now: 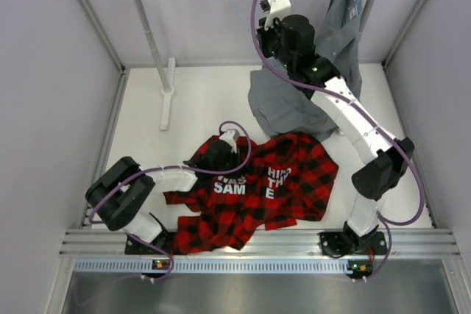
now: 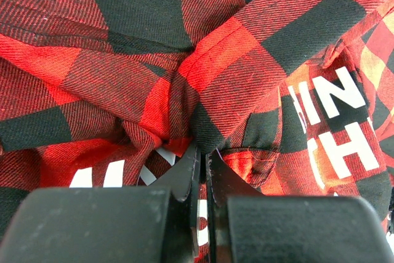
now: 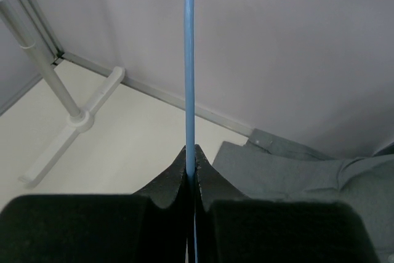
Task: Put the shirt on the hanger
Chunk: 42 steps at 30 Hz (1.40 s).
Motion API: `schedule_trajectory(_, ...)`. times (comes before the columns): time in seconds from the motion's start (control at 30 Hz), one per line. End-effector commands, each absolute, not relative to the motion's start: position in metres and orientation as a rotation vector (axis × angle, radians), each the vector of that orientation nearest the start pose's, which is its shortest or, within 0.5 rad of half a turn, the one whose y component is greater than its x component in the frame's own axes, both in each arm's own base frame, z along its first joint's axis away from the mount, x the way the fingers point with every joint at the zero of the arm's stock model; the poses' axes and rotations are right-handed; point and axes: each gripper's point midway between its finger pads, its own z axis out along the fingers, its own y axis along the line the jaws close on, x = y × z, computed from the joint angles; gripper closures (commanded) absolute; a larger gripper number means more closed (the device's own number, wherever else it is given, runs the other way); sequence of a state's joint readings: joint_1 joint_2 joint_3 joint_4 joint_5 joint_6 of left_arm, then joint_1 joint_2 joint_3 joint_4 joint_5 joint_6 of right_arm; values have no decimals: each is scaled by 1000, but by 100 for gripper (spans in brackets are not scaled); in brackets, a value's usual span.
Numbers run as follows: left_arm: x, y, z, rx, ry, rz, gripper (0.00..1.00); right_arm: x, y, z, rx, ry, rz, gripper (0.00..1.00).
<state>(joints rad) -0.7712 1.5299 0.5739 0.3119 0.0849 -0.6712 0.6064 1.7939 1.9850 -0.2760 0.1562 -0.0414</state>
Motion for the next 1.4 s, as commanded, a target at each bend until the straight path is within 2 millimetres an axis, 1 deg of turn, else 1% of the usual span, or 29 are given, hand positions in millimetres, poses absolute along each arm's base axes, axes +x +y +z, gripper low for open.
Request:
schedule_trajectory(0.0, 249, -298, 58, 163, 2295, -881, 100, 446, 279, 481, -379, 1452, 362, 100)
schedule_trajectory(0.07, 250, -297, 60, 154, 2293, -878, 100, 442, 278, 478, -395, 1465, 365, 100)
schedule_trajectory(0.17, 252, -296, 65, 130, 2289, -867, 100, 430, 274, 469, -424, 1488, 370, 100)
schedule_trajectory(0.2, 254, -295, 67, 120, 2287, -863, 100, 423, 270, 462, -433, 1503, 368, 100)
schedule_trajectory(0.23, 255, -293, 68, 106, 2289, -844, 100, 418, 267, 461, -434, 1504, 368, 100)
schedule_trajectory(0.33, 257, -292, 74, 77, 2287, -839, 100, 401, 255, 449, -452, 1541, 365, 100)
schedule_trajectory(0.37, 261, -288, 75, 47, 2281, -816, 100, 396, 253, 444, -467, 1557, 360, 100)
schedule_trajectory(0.43, 263, -287, 79, 22, 2275, -808, 100, 382, 246, 432, -488, 1598, 367, 100)
schedule_trajectory(0.47, 264, -287, 83, 8, 2269, -811, 100, 371, 240, 426, -494, 1612, 367, 100)
schedule_trajectory(0.53, 267, -287, 88, -11, 2259, -809, 100, 358, 229, 414, -486, 1656, 362, 100)
schedule_trajectory(0.57, 268, -285, 89, -30, 2261, -796, 100, 343, 219, 409, -484, 1667, 365, 100)
schedule_trajectory(0.6, 269, -284, 91, -41, 2258, -789, 100, 330, 211, 397, -490, 1712, 363, 100)
schedule_trajectory(0.63, 272, -284, 96, -55, 2251, -788, 100, 320, 205, 390, -453, 1748, 386, 100)
schedule_trajectory(0.67, 273, -280, 97, -74, 2254, -764, 100, 300, 192, 386, -435, 1760, 396, 100)
schedule_trajectory(0.7, 274, -279, 98, -83, 2255, -753, 100, 287, 186, 380, -434, 1778, 416, 100)
schedule_trajectory(0.73, 275, -278, 101, -95, 2253, -750, 100, 272, 180, 366, -430, 1834, 434, 100)
schedule_trajectory(0.77, 277, -278, 106, -99, 2242, -751, 100, 252, 169, 360, -428, 1840, 449, 100)
schedule_trajectory(0.8, 277, -275, 108, -107, 2245, -735, 100, 240, 165, 355, -433, 1856, 464, 100)
schedule_trajectory(0.83, 278, -275, 111, -110, 2242, -731, 100, 227, 157, 341, -442, 1906, 461, 100)
schedule_trajectory(0.87, 280, -276, 117, -109, 2232, -733, 100, 212, 149, 337, -448, 1904, 473, 100)
schedule_trajectory(0.93, 282, -273, 122, -114, 2227, -713, 100, 193, 146, 328, -487, 1928, 508, 100)
schedule_trajectory(0.97, 286, -275, 131, -117, 2207, -718, 100, 180, 141, 321, -507, 1952, 516, 100)
schedule_trajectory(1.0, 283, -271, 129, -117, 2228, -693, 100, 173, 140, 318, -524, 1960, 532, 100)
schedule_trajectory(1.07, 287, -269, 136, -120, 2223, -669, 100, 158, 133, 312, -552, 1982, 540, 100)
schedule_trajectory(1.17, 292, -268, 148, -111, 2221, -632, 100, 144, 130, 302, -583, 2009, 562, 100)
schedule_trajectory(1.23, 296, -267, 157, -101, 2221, -608, 100, 134, 136, 296, -626, 2017, 618, 100)
schedule_trajectory(1.3, 300, -266, 160, -92, 2228, -580, 100, 125, 140, 292, -659, 2020, 668, 100)
schedule_trajectory(1.37, 305, -264, 164, -89, 2237, -553, 100, 122, 138, 289, -656, 2027, 670, 100)
